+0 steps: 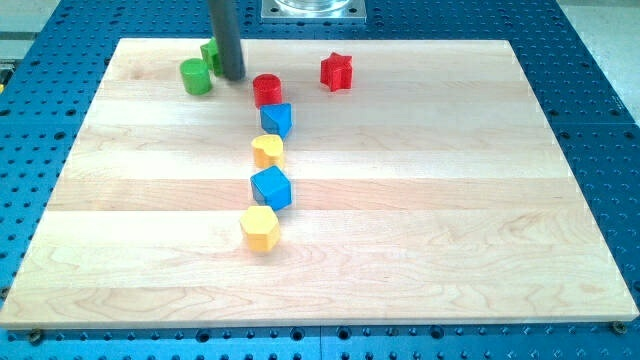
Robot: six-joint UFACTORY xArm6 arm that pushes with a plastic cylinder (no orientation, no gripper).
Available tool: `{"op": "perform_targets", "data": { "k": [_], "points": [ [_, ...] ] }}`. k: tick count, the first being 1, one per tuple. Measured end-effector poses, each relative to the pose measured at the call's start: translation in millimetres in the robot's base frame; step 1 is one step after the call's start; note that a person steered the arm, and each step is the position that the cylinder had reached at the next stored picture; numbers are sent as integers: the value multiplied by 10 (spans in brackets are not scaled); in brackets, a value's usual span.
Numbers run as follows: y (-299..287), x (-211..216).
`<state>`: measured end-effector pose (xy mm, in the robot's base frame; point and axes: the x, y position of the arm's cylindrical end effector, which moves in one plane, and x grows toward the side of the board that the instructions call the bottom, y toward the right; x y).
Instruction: Push the green blocks towards the top left corner of the board
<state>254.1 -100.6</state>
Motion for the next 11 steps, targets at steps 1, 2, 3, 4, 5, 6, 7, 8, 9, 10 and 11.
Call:
{"op": "perform_targets", "data": {
  "k": [1, 2, 3, 4, 5, 6, 7, 8, 9, 10, 11],
  "points": [
    [-62, -258],
    [-751, -203],
    [-1065, -155],
    [110, -15],
    [-418, 482],
    [-602, 522],
    [-922, 374],
    [-809, 435],
    [-389, 408],
    [-292, 393],
    [-289, 393]
  ]
}}
